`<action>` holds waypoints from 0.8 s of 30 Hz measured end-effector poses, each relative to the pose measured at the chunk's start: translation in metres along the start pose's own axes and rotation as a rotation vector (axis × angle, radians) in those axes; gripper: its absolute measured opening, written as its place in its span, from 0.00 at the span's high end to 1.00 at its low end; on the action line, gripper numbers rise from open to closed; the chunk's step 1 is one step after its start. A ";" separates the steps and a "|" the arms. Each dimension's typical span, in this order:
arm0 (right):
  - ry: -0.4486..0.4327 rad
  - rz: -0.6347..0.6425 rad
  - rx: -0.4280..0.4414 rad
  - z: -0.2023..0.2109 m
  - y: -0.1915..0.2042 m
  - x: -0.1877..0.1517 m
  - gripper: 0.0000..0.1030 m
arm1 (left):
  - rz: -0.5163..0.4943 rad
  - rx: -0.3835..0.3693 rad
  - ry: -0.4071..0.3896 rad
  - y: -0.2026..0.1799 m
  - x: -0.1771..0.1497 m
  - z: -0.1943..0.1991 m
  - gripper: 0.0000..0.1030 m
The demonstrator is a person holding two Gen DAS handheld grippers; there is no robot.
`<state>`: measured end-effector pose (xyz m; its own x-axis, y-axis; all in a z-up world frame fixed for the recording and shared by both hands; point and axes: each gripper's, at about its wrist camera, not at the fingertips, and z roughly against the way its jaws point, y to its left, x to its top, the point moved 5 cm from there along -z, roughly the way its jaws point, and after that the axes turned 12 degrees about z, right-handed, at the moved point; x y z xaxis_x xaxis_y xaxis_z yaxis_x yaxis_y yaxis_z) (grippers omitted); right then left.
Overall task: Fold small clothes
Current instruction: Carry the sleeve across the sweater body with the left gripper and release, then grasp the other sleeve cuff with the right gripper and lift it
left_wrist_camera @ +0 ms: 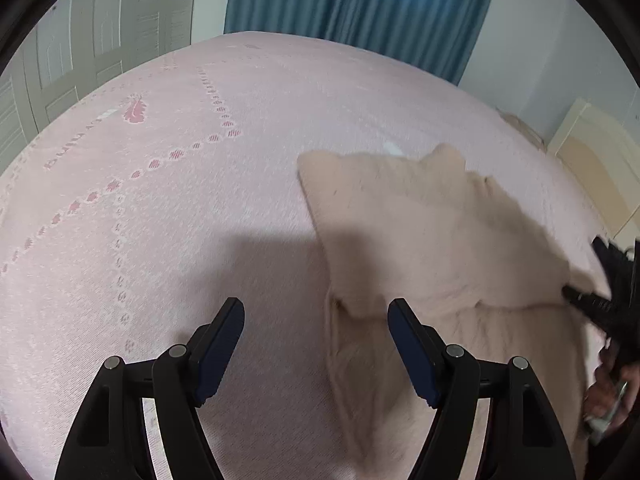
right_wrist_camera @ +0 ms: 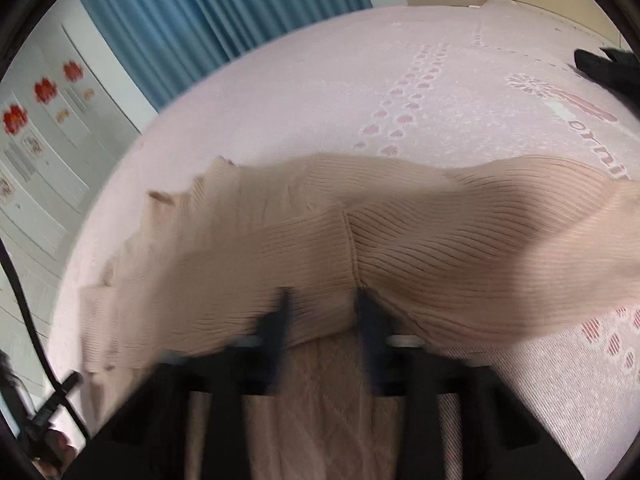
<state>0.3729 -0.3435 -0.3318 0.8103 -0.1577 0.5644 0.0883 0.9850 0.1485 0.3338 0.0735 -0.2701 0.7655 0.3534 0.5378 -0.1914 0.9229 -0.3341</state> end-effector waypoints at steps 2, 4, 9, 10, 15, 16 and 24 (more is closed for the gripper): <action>-0.064 0.019 0.006 0.014 0.001 0.002 0.95 | 0.002 -0.013 0.003 -0.007 0.006 -0.003 0.29; -0.147 -0.004 0.030 0.036 -0.005 0.001 0.96 | -0.003 -0.010 0.002 -0.015 0.012 -0.007 0.29; -0.020 -0.065 0.022 0.010 -0.021 -0.014 0.95 | 0.059 0.025 0.036 -0.029 0.017 -0.028 0.30; -0.026 -0.065 0.027 0.009 -0.020 -0.013 0.95 | 0.064 0.028 0.040 -0.031 0.015 -0.031 0.30; 0.005 0.028 0.003 0.026 -0.019 -0.012 0.78 | -0.096 0.161 0.006 -0.050 -0.006 -0.048 0.27; -0.012 0.034 -0.033 0.037 -0.029 -0.015 0.69 | -0.131 0.181 -0.023 -0.054 -0.009 -0.047 0.26; -0.066 -0.163 -0.289 0.116 -0.176 -0.054 0.38 | -0.073 0.153 -0.022 -0.041 -0.012 -0.053 0.09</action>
<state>0.2463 -0.5164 -0.2949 0.7335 -0.3101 0.6048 0.3823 0.9240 0.0101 0.3653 0.0234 -0.3034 0.7675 0.2861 0.5737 -0.2284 0.9582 -0.1723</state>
